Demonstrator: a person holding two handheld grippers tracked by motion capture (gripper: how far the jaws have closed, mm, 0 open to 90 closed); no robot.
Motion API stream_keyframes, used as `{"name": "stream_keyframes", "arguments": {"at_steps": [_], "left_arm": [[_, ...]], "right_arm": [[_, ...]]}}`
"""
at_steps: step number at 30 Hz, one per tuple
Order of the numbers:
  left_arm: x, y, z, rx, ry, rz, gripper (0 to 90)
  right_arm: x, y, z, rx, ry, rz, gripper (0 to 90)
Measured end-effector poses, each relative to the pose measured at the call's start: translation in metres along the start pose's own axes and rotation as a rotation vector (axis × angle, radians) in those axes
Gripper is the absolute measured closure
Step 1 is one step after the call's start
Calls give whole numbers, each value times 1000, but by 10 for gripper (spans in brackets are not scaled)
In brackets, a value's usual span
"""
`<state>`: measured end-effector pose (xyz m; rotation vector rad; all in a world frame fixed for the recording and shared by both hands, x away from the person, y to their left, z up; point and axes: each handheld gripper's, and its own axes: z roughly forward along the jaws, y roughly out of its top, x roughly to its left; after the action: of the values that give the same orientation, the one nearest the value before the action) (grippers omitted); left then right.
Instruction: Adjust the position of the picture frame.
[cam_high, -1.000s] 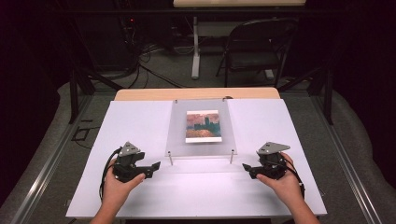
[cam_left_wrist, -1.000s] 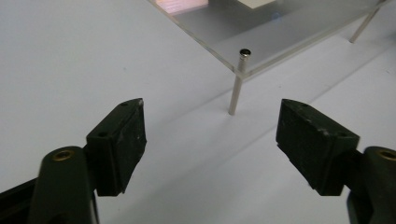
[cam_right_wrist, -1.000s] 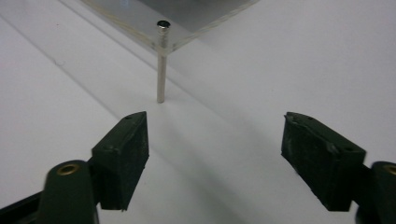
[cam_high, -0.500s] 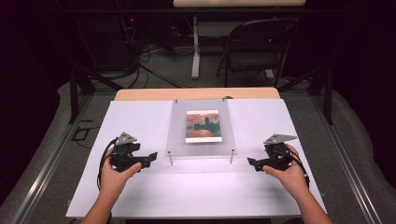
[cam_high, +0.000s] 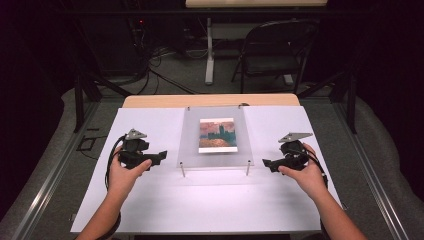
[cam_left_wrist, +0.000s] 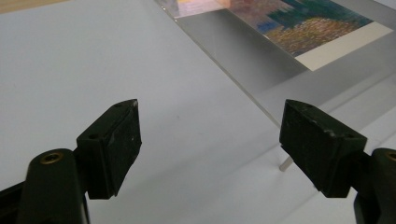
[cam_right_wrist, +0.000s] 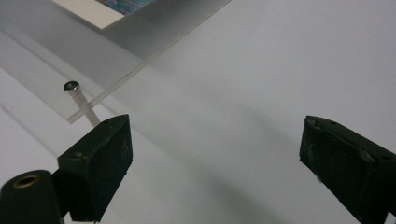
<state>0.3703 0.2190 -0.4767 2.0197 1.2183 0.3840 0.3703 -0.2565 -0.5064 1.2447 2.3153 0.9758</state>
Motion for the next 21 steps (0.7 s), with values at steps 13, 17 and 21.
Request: {"name": "stream_keyframes", "arguments": {"at_steps": [13,17,21], "left_arm": [[2,23,22,40,20,-42,213],[3,31,31,53,21,-53,213],[4,38,42,66,36,-54,209]], "right_arm": [[-9,26,16,26,-48,5,143],[-12,33,24,39,-57,3,143],[-17,38,32,48,-65,6,143]]}}
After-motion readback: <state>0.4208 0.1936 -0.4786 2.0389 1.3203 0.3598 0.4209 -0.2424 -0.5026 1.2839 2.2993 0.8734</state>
